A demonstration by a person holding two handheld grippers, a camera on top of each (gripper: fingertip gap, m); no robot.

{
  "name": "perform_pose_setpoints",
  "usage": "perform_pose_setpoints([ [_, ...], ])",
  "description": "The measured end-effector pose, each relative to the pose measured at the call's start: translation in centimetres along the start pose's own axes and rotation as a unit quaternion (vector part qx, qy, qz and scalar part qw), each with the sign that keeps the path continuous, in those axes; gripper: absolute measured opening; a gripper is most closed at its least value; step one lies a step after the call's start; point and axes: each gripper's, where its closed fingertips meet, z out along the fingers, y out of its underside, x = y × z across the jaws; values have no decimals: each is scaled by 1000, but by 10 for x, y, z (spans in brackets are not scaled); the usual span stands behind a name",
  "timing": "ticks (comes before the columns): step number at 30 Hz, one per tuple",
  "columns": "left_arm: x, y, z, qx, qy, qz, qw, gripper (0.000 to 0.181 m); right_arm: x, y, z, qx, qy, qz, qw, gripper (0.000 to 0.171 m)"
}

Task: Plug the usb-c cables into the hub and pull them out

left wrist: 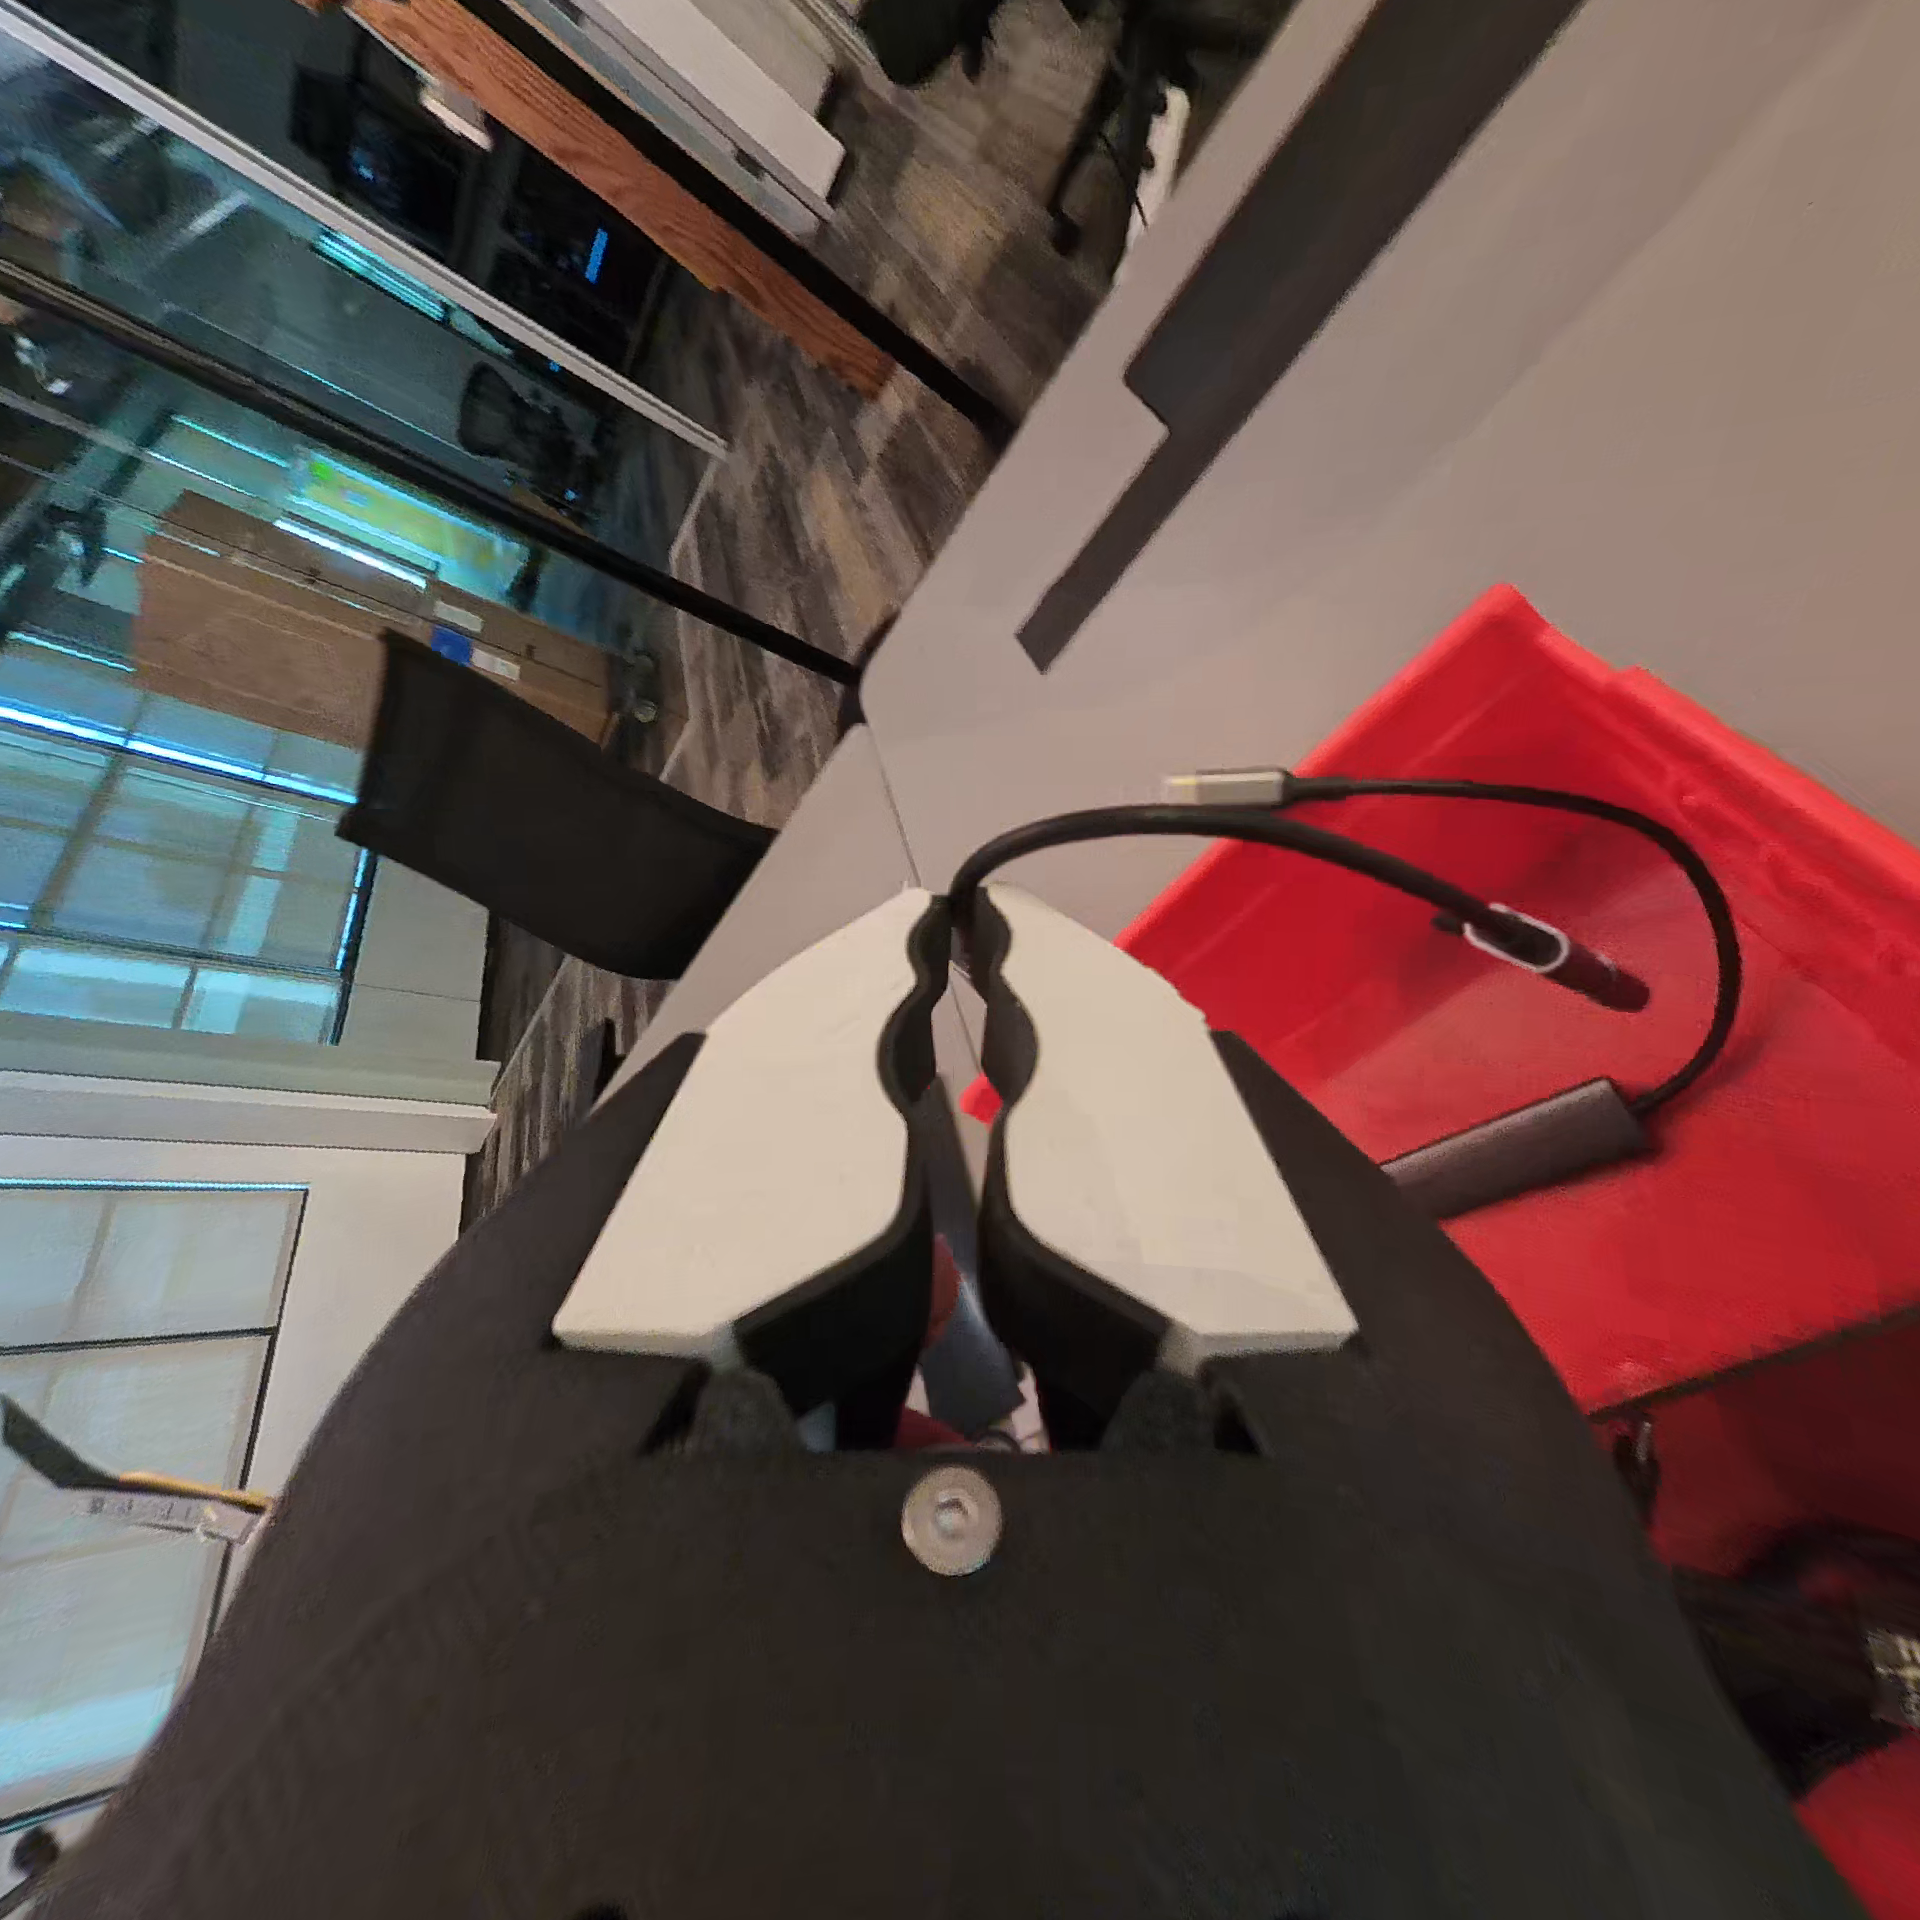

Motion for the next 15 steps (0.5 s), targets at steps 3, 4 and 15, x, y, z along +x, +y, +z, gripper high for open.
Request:
perform_pose_setpoints([
  [3,-19,-30,-30,33,-18,0,999,3,-3,-4,-1,4,-5,0,1000,22],
  [4,-22,-43,-41,44,-19,3,999,3,-5,-4,0,4,-6,0,1000,23],
  [15,88,-192,-86,158,100,102,977,3,-25,6,3,0,-34,12,999,23],
])
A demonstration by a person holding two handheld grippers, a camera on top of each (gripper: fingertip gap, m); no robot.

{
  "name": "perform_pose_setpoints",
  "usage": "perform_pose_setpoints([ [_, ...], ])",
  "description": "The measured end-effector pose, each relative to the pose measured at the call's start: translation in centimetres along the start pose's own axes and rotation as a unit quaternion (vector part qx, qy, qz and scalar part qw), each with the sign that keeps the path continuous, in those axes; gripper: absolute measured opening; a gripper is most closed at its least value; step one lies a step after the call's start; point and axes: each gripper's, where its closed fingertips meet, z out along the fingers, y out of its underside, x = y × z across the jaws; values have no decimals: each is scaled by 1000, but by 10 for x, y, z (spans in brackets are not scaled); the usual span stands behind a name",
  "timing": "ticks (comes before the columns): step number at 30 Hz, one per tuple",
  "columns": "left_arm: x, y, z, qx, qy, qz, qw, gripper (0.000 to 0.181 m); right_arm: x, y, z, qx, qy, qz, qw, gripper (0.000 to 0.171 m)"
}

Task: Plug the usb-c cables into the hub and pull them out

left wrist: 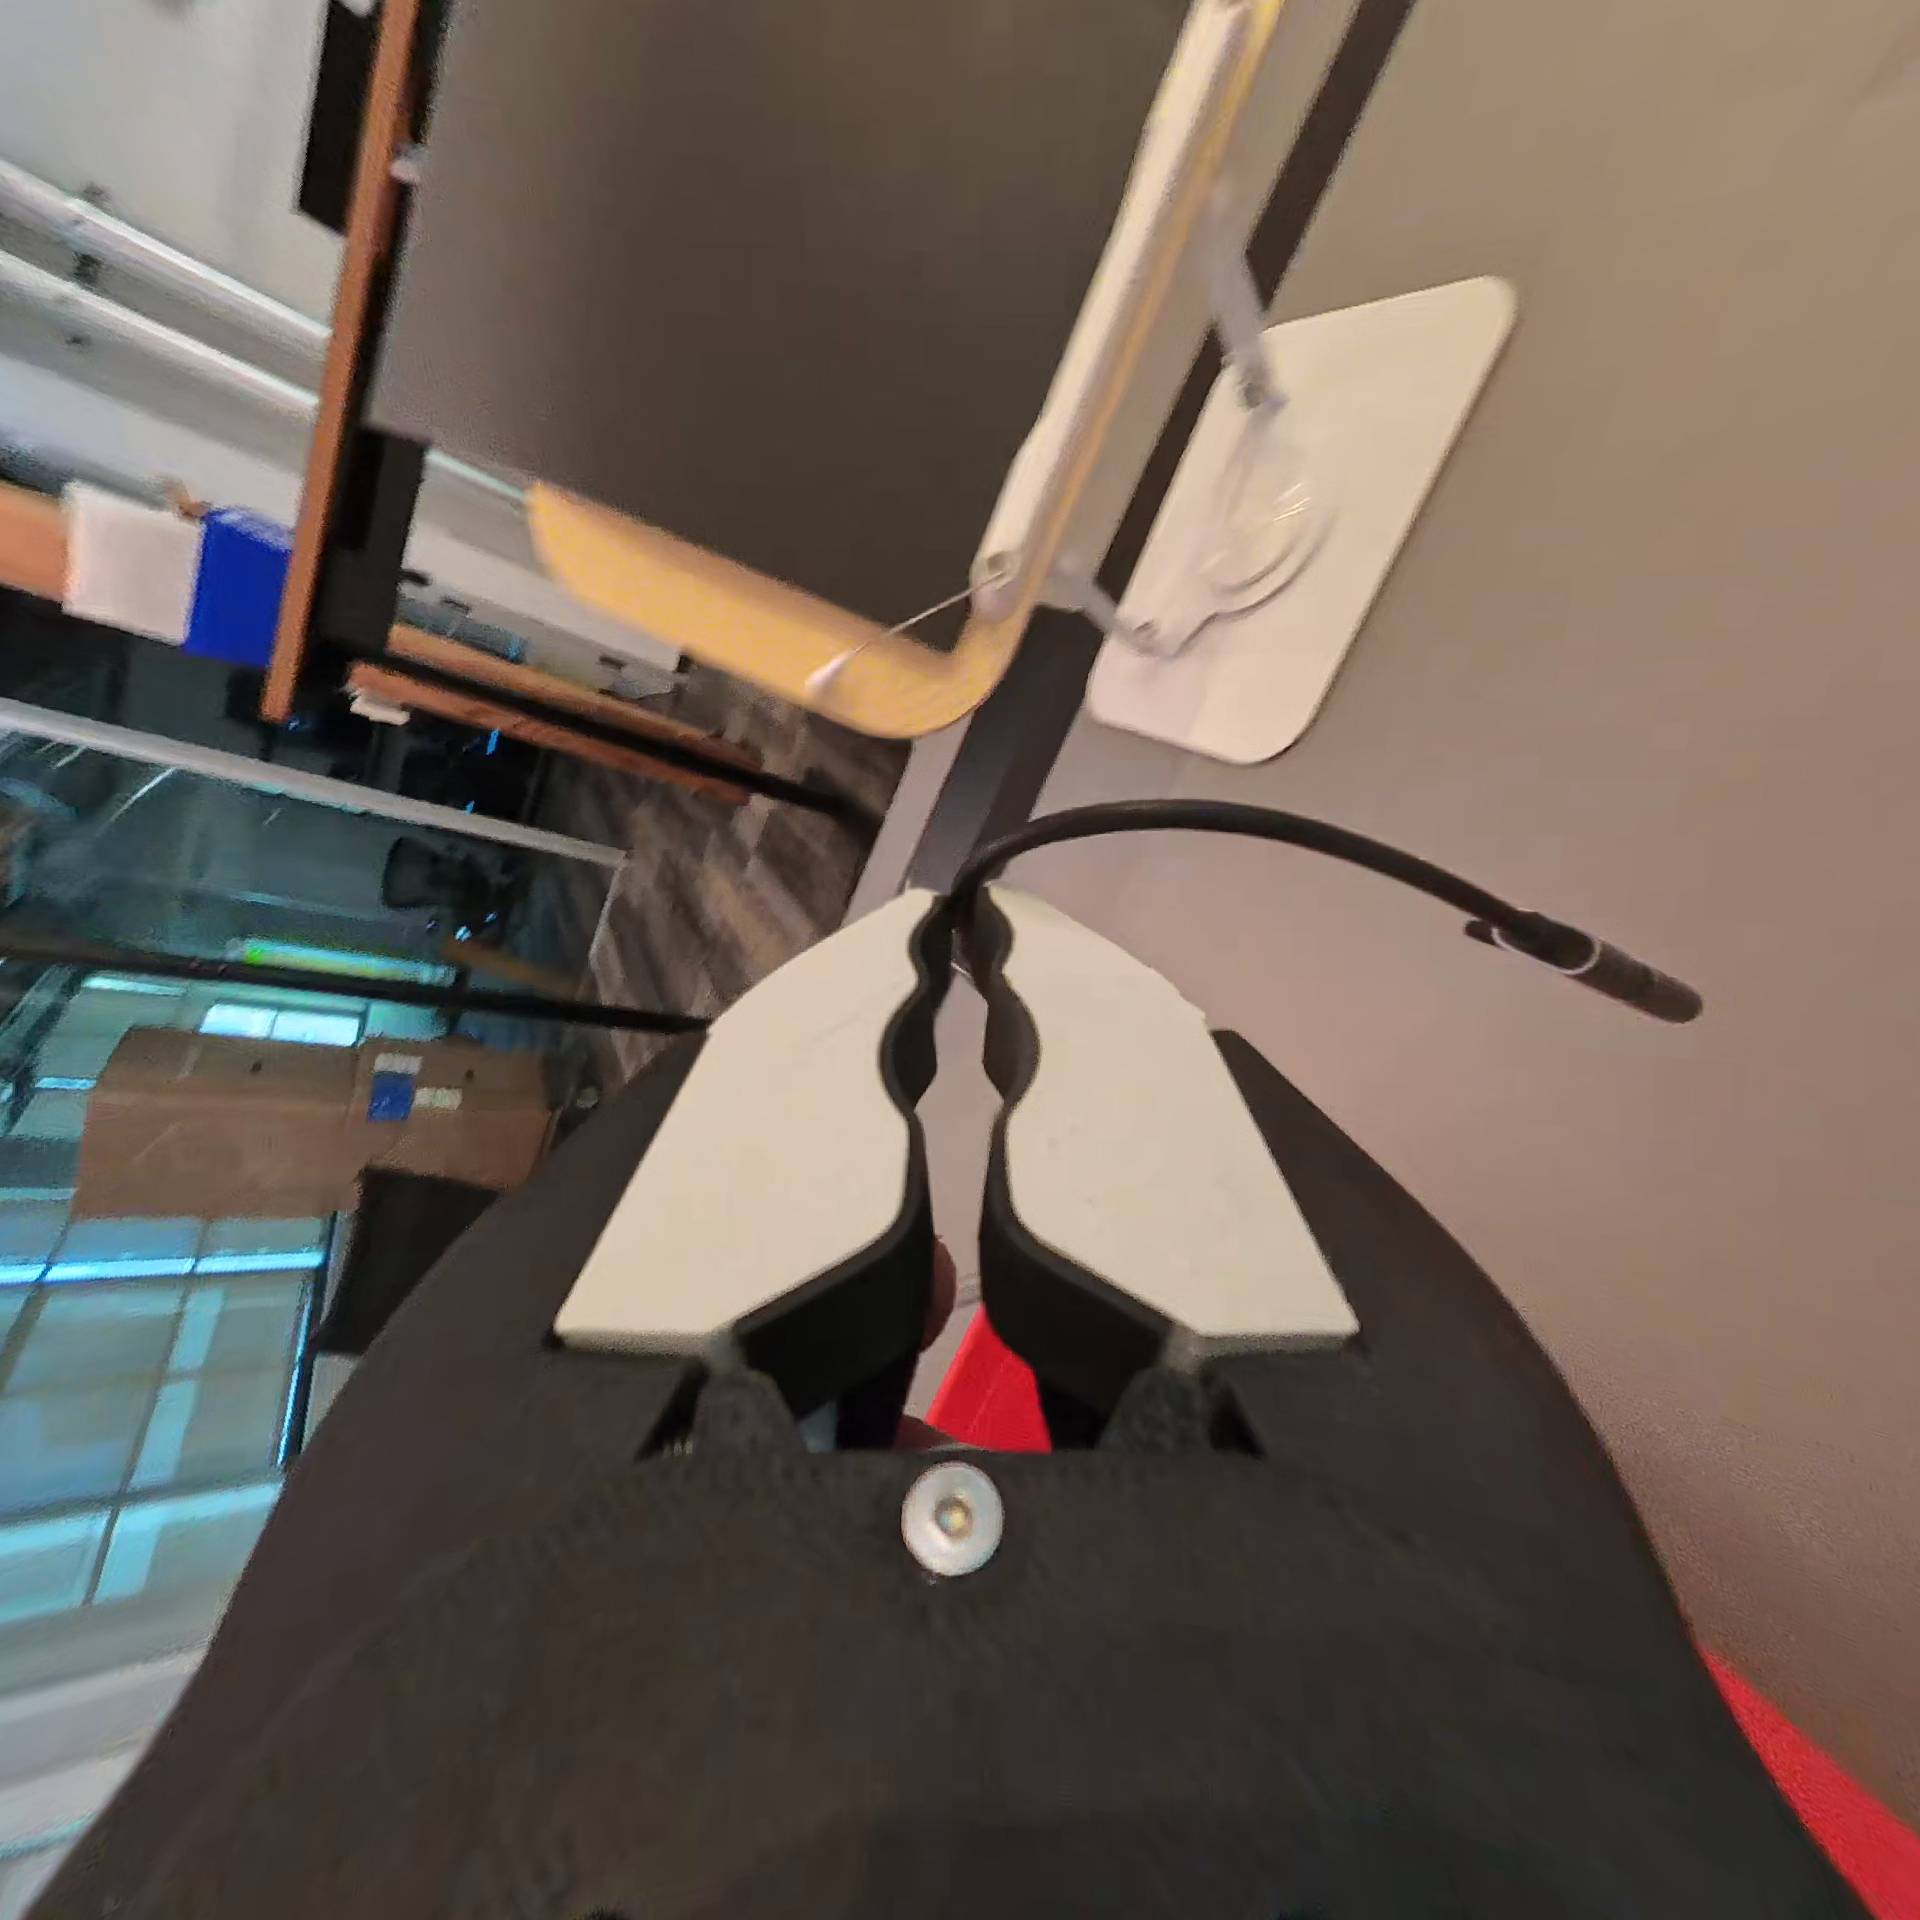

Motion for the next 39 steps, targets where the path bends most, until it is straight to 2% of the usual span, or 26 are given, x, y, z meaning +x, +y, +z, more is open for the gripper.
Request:
perform_pose_setpoints([
  [3,52,-23,26,3,53,2,999,3,-3,6,0,-3,-5,4,1000,23],
  [8,133,-38,53,-7,118,-13,993,3,-9,15,1,-6,-16,18,1000,24],
  [17,197,-24,81,-47,126,26,991,3,-18,30,10,-20,-32,24,999,24],
  [20,201,-22,89,-51,97,54,993,3,-23,34,14,-25,-40,27,999,24],
  [31,224,-20,143,-84,117,44,989,8,-35,56,33,-50,-56,25,997,24],
  [36,226,-16,136,-76,143,4,987,34,-37,65,35,-53,-62,34,996,24],
  [39,206,-19,112,-61,137,4,989,36,-37,69,36,-54,-63,38,996,24],
])
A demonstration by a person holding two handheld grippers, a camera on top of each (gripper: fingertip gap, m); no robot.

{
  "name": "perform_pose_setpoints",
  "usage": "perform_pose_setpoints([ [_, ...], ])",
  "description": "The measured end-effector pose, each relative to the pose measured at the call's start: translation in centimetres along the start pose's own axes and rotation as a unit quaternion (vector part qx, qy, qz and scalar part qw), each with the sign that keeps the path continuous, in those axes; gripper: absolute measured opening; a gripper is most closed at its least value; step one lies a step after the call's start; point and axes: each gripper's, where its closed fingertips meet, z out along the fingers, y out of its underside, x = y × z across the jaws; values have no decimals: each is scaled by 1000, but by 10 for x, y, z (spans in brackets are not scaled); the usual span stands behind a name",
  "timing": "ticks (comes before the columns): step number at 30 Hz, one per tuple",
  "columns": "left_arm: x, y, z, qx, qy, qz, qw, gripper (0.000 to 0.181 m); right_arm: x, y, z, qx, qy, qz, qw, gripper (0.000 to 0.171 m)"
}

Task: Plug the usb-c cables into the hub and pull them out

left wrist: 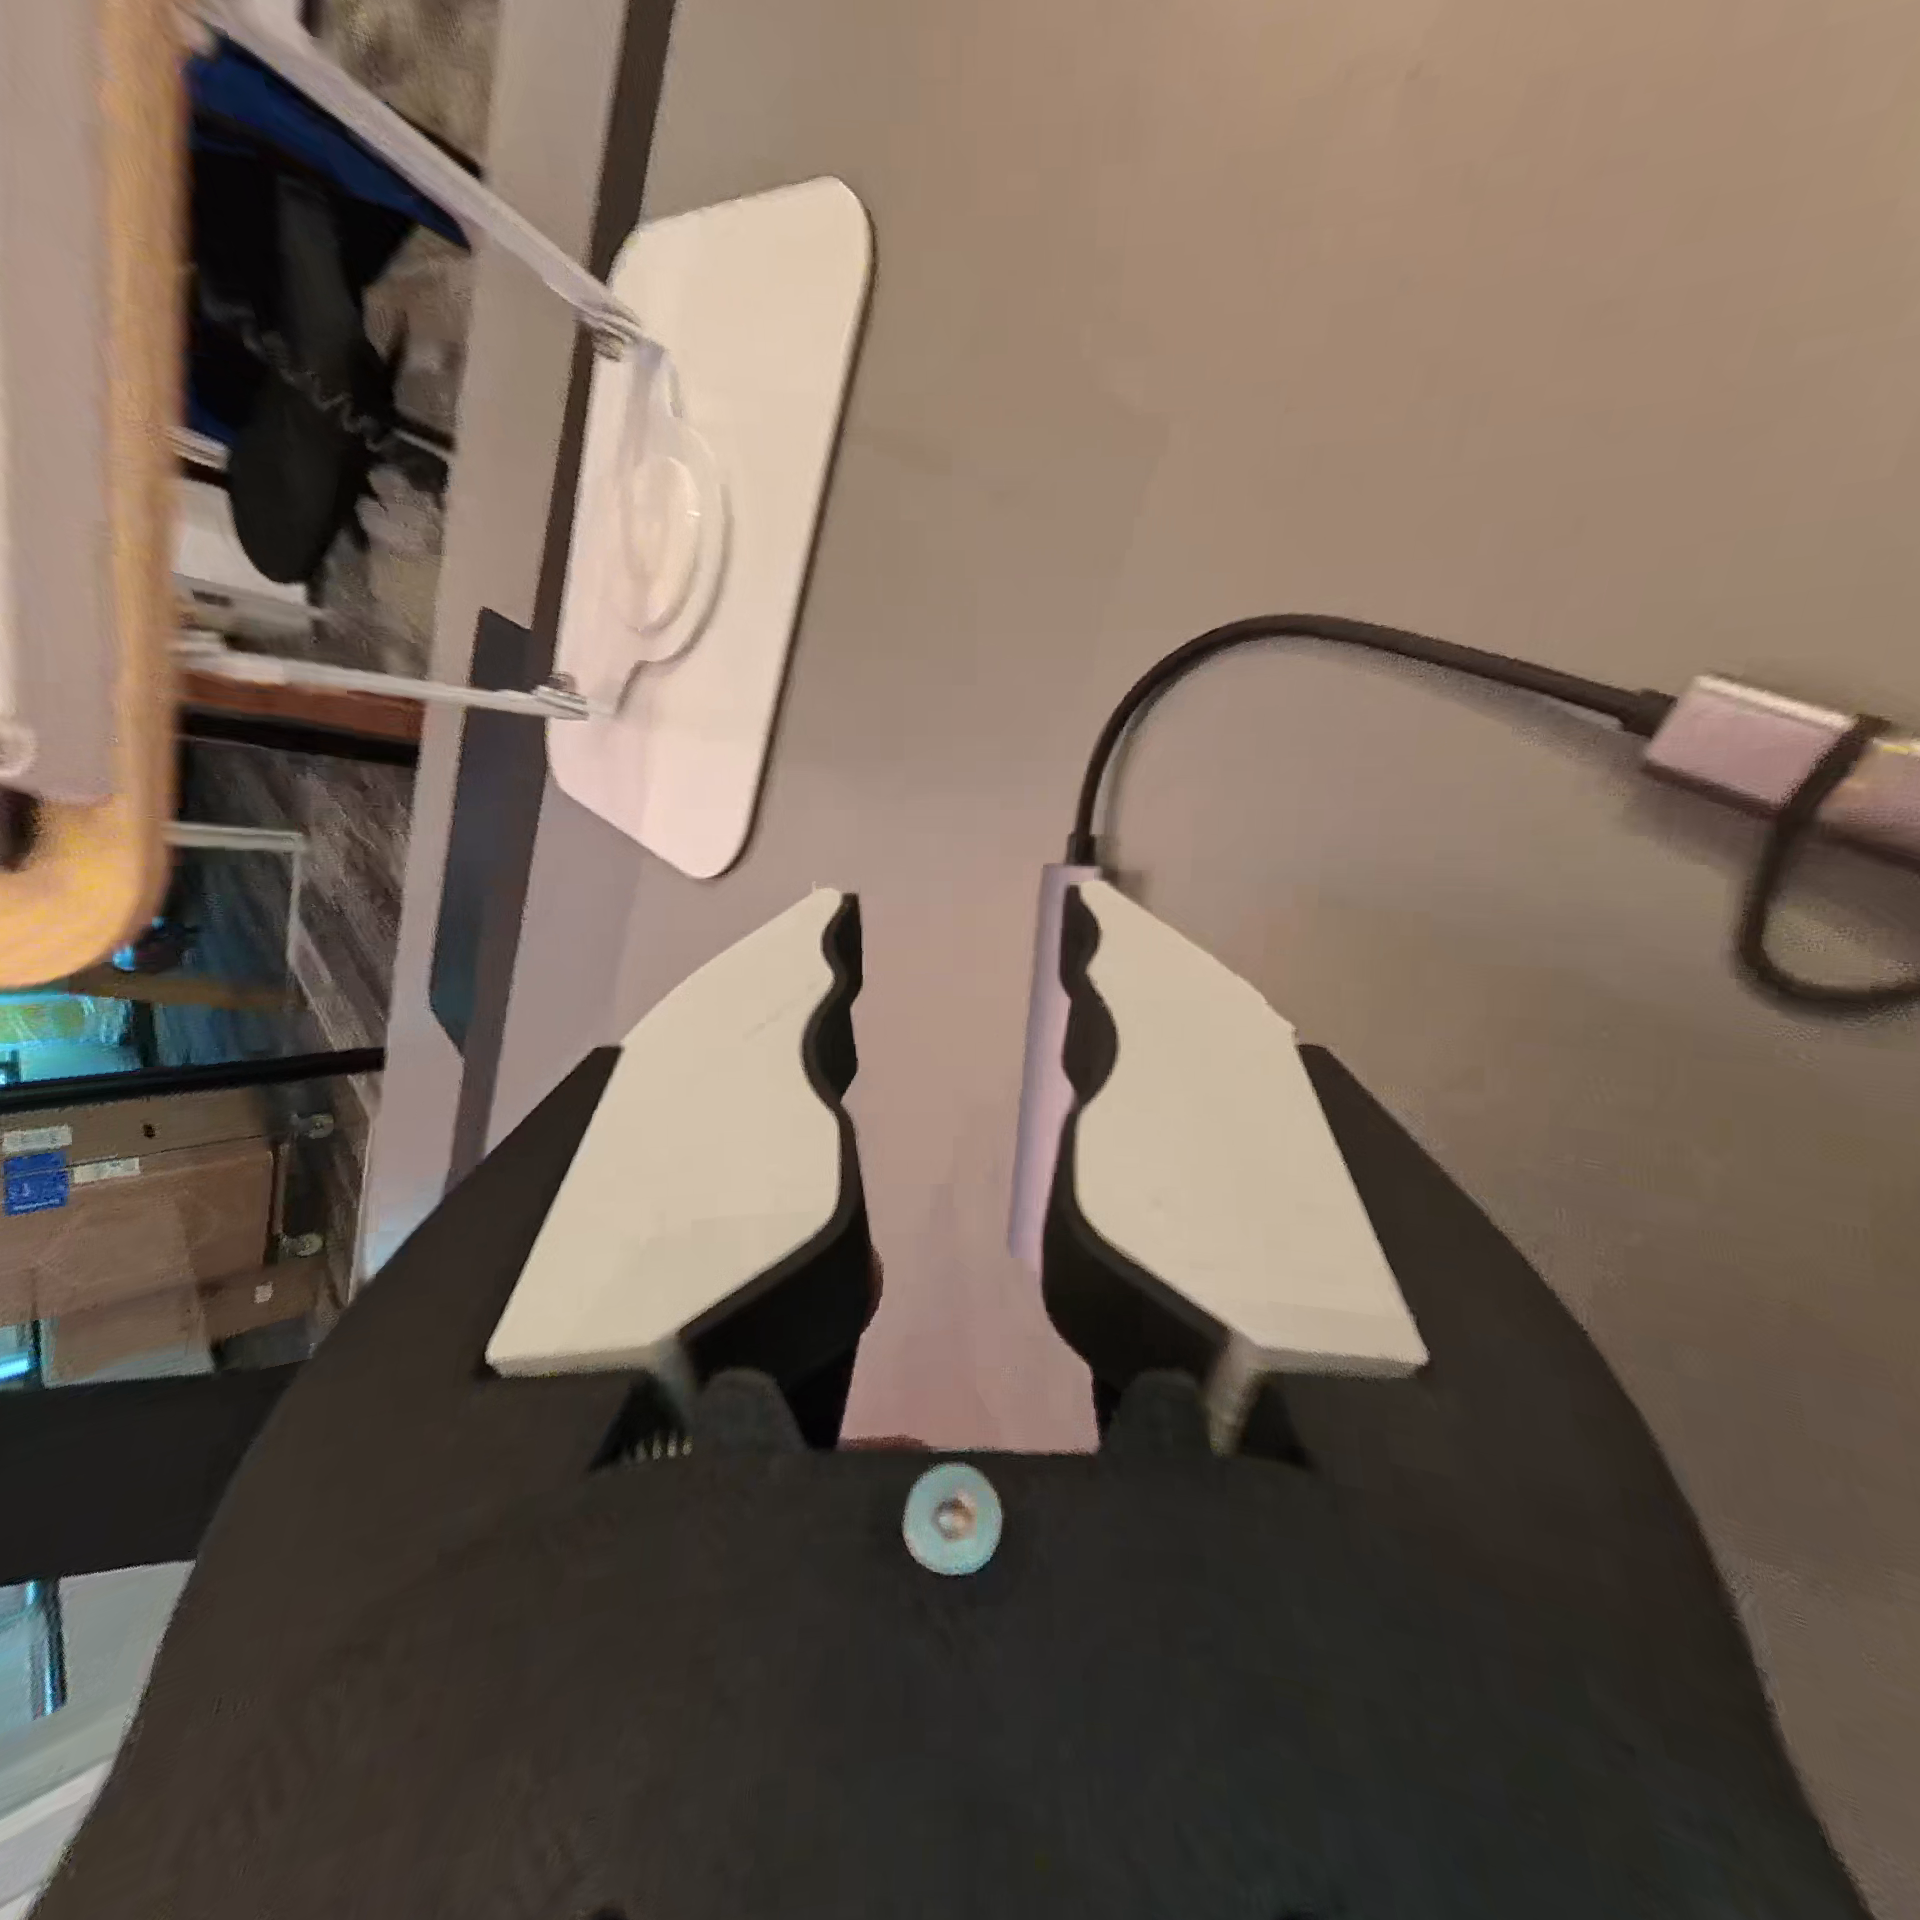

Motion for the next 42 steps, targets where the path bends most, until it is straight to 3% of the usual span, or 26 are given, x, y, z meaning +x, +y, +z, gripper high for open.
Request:
perform_pose_setpoints([
  [5,-52,28,-90,36,-50,-5,998,37,-1,4,1,0,-4,9,1000,24],
  [11,-113,170,-180,-110,-97,48,988,42,-5,2,9,-4,-15,4,1000,24],
  [15,-117,269,-197,-190,-65,57,978,45,-9,2,14,-11,-20,-3,1000,24],
  [18,-106,309,-188,-187,-34,67,979,43,-9,4,15,-17,-21,-2,1000,24],
  [29,-90,342,-152,-198,-16,168,965,29,-12,10,21,-44,-19,-21,999,24],
  [36,-87,347,-159,-203,-24,202,958,7,-12,10,21,-44,-16,-27,999,24],
  [42,-93,345,-179,-196,-59,194,959,4,-13,10,21,-44,-18,-28,998,24],
])
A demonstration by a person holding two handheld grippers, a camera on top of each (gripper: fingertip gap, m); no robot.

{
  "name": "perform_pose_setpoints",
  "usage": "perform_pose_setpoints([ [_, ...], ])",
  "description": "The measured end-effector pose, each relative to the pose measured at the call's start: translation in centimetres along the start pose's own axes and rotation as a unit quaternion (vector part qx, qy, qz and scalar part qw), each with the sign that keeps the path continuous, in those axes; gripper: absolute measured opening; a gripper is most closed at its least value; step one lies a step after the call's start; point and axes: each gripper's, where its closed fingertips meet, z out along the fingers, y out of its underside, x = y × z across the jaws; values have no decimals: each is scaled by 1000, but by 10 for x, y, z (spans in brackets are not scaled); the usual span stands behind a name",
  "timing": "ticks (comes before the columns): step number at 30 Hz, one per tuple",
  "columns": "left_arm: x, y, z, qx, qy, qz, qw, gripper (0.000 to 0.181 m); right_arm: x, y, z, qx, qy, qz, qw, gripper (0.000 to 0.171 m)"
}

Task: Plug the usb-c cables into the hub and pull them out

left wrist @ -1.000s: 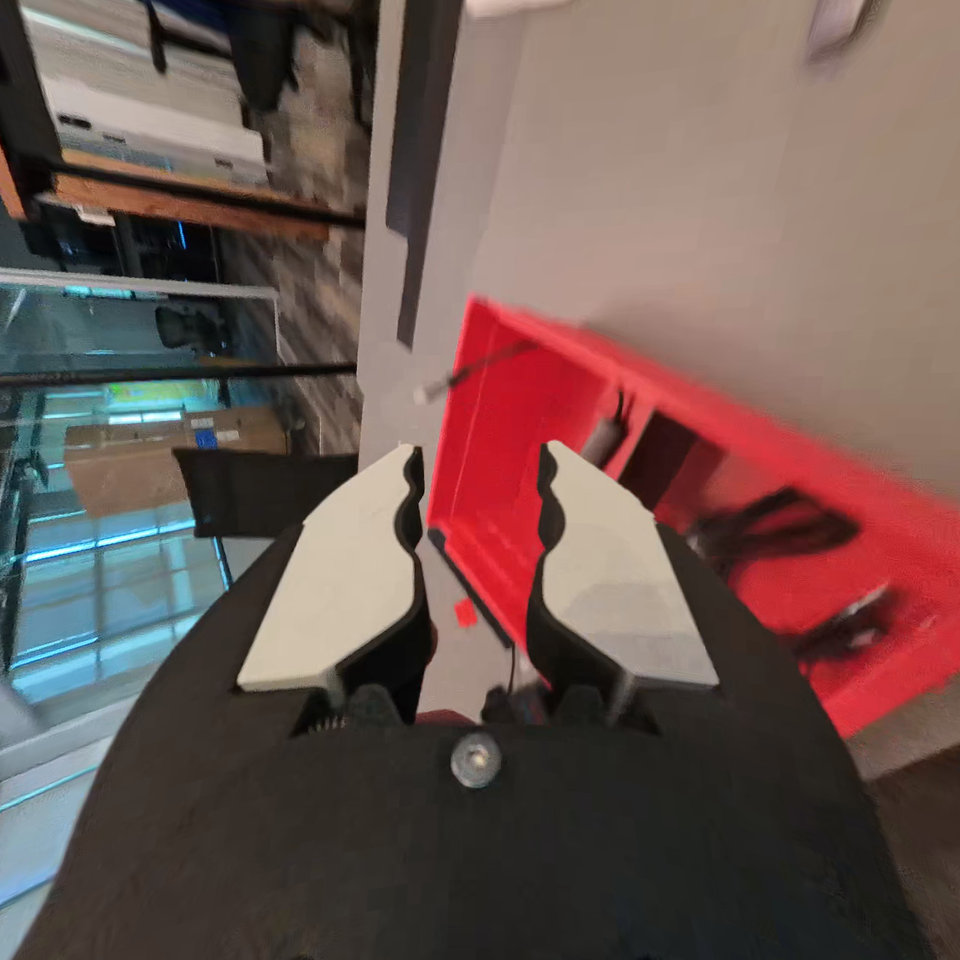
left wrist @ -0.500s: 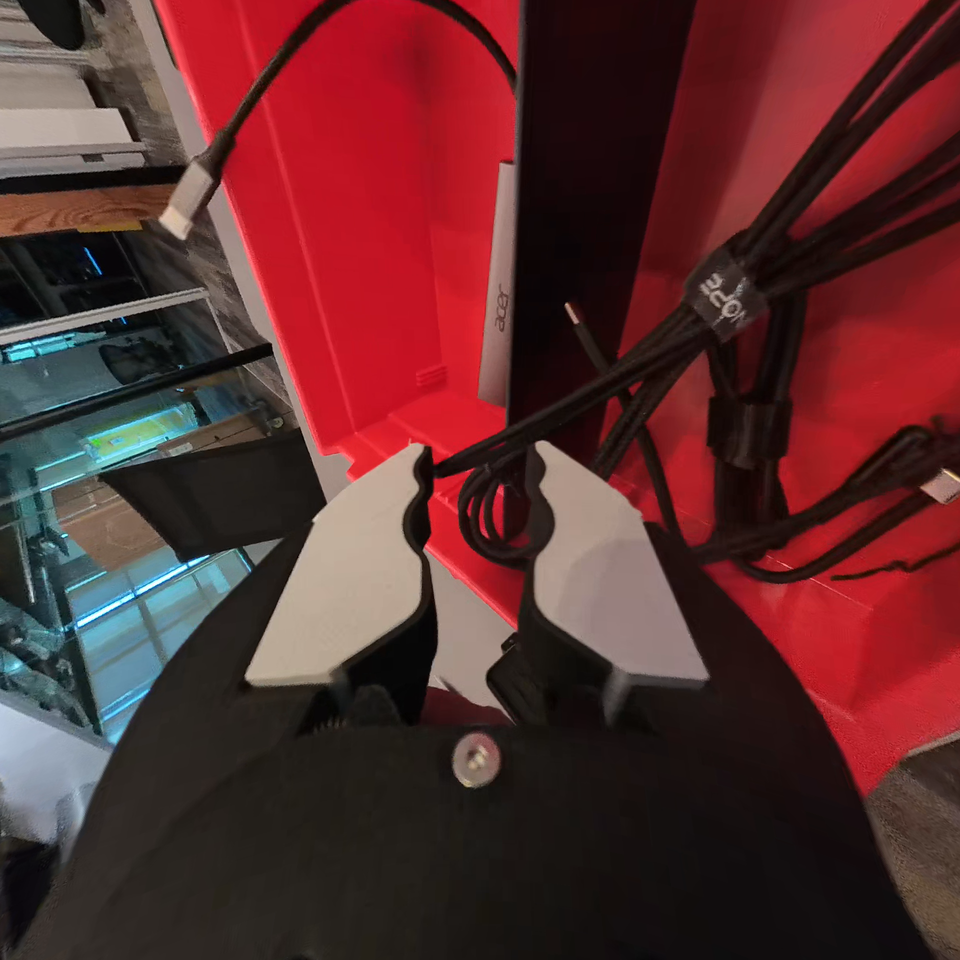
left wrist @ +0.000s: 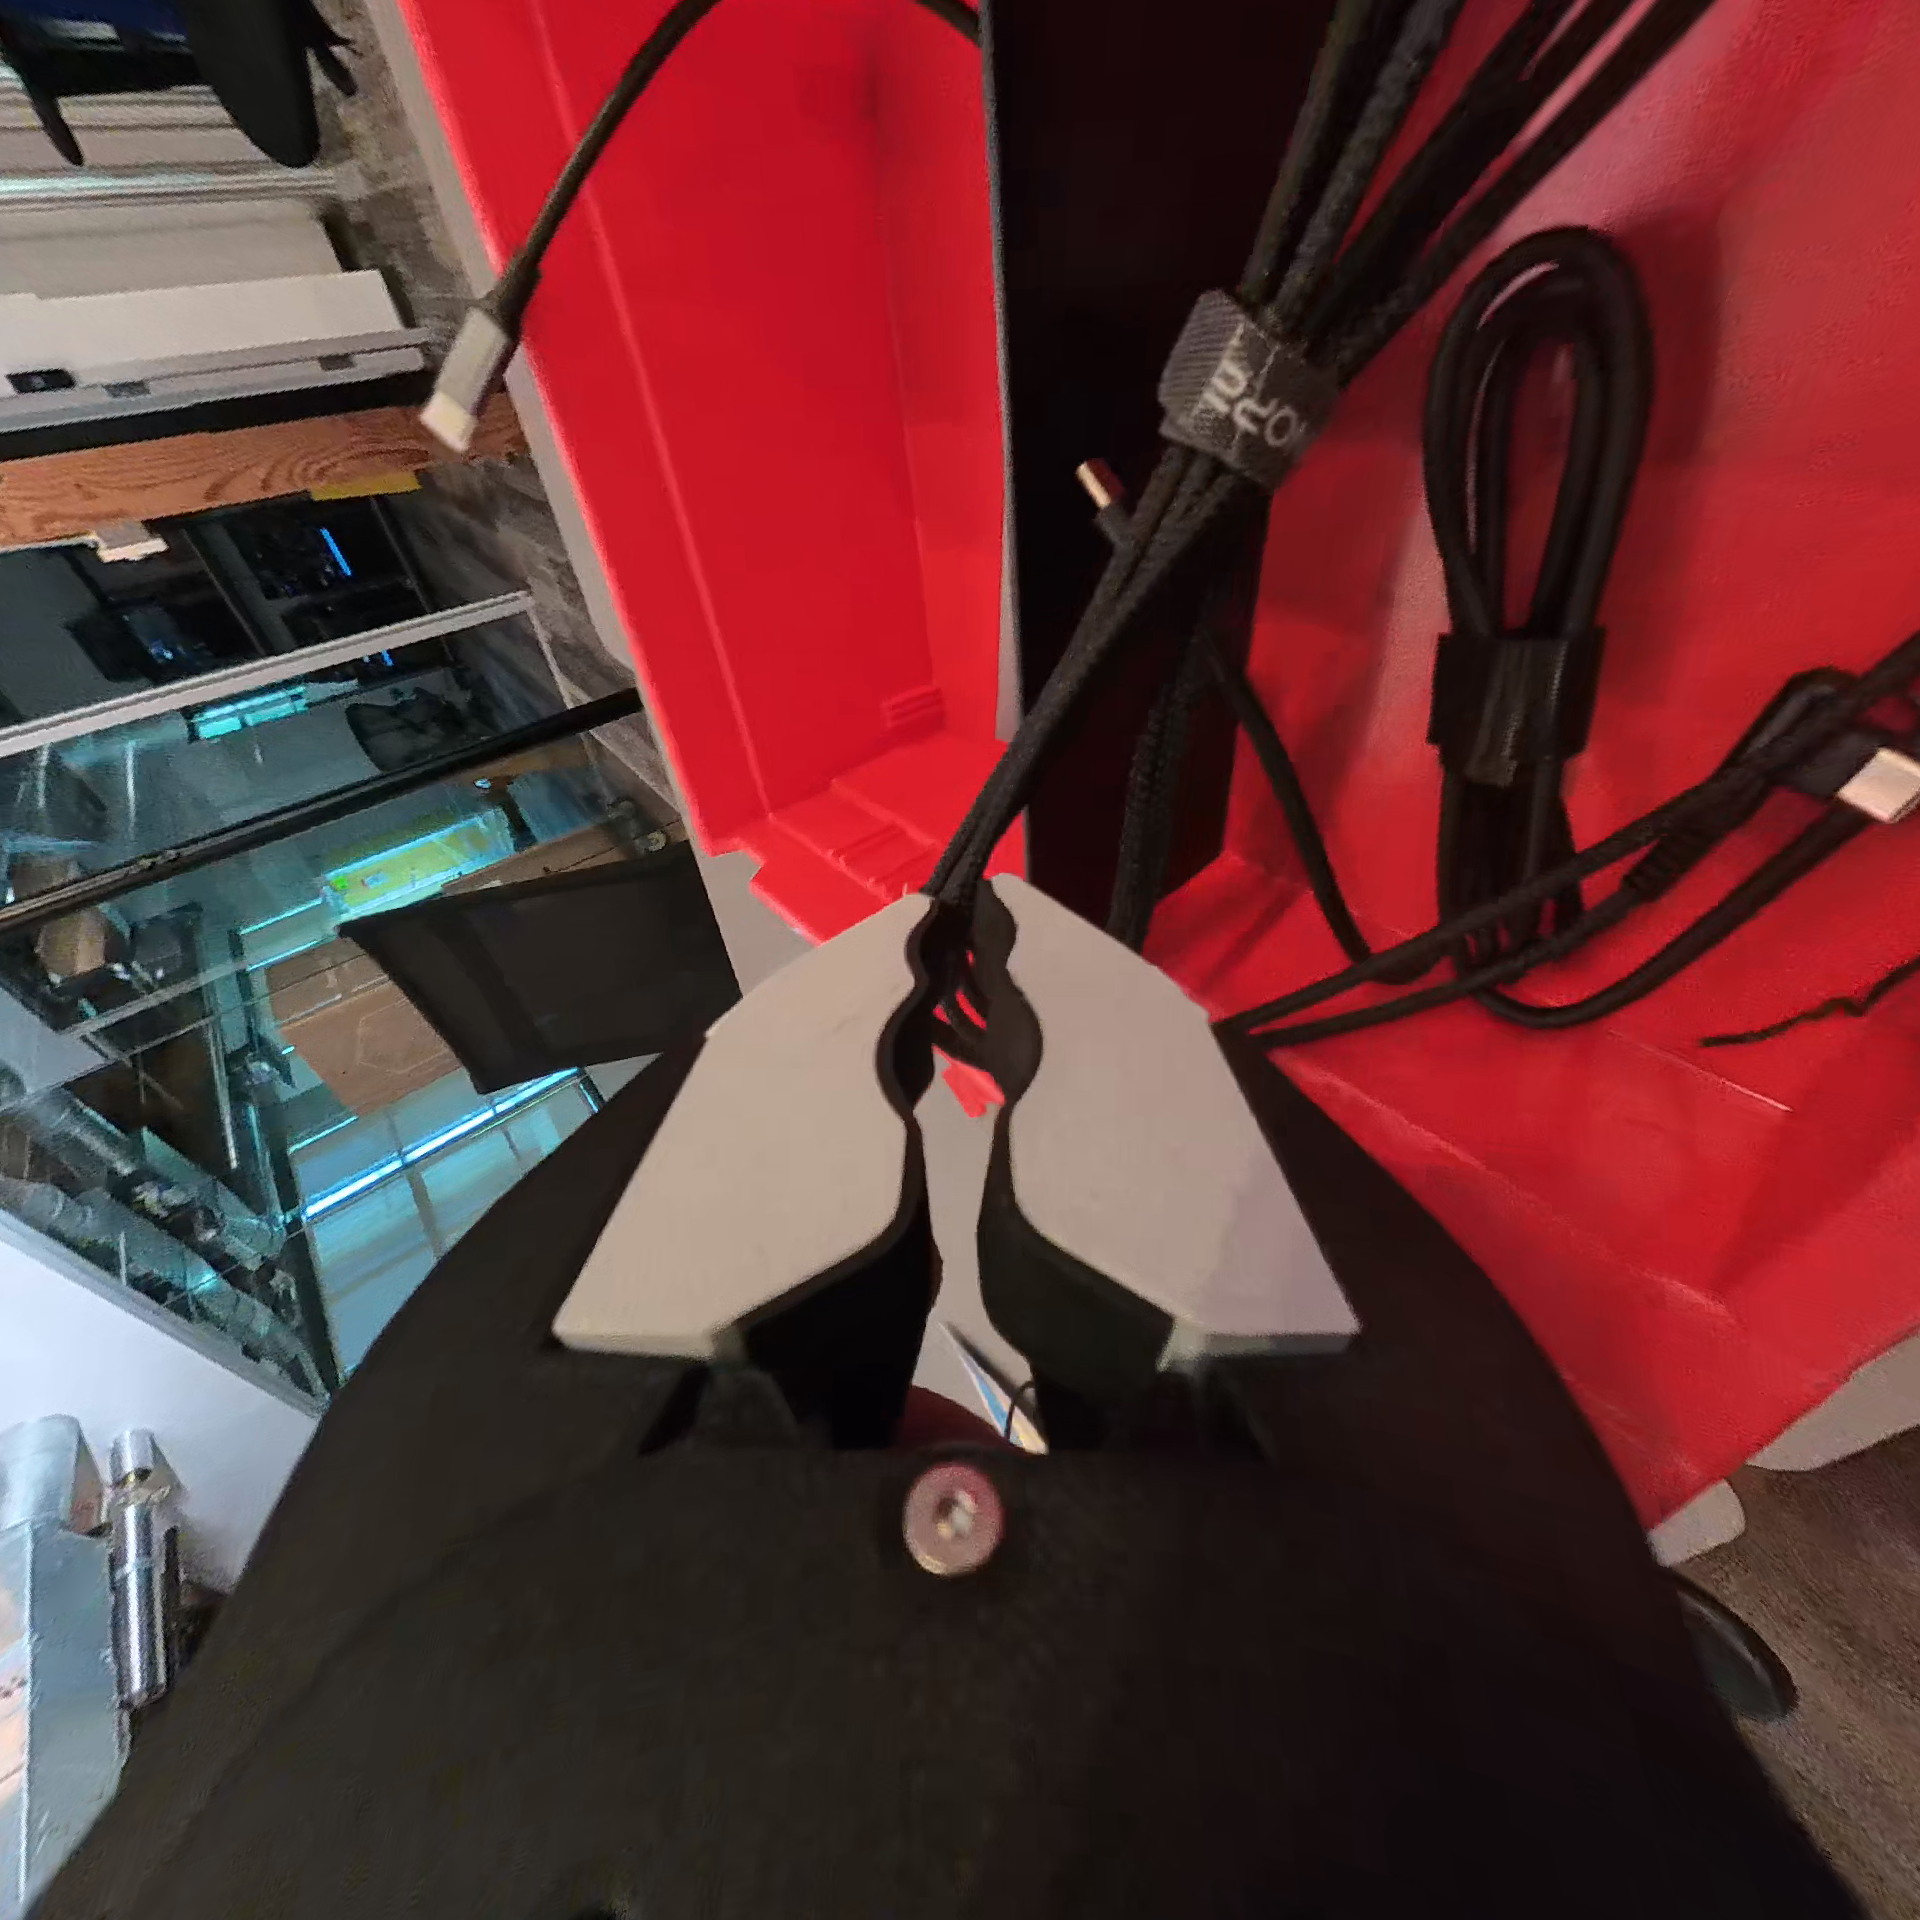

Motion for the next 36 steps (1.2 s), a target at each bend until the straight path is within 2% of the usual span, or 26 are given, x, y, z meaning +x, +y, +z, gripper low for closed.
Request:
perform_pose_setpoints([
  [14,-58,24,-67,12,-121,-100,988,3,-1,1,1,-5,0,-4,1000,24],
  [24,-111,14,-104,25,-198,-131,971,2,-1,2,1,-6,-1,-5,1000,24],
  [31,-153,-11,-138,46,-254,-129,957,3,-2,2,1,-6,0,-8,1000,24],
  [36,-180,-60,-161,102,-284,-132,944,3,-1,1,0,-2,3,-9,1000,24],
])
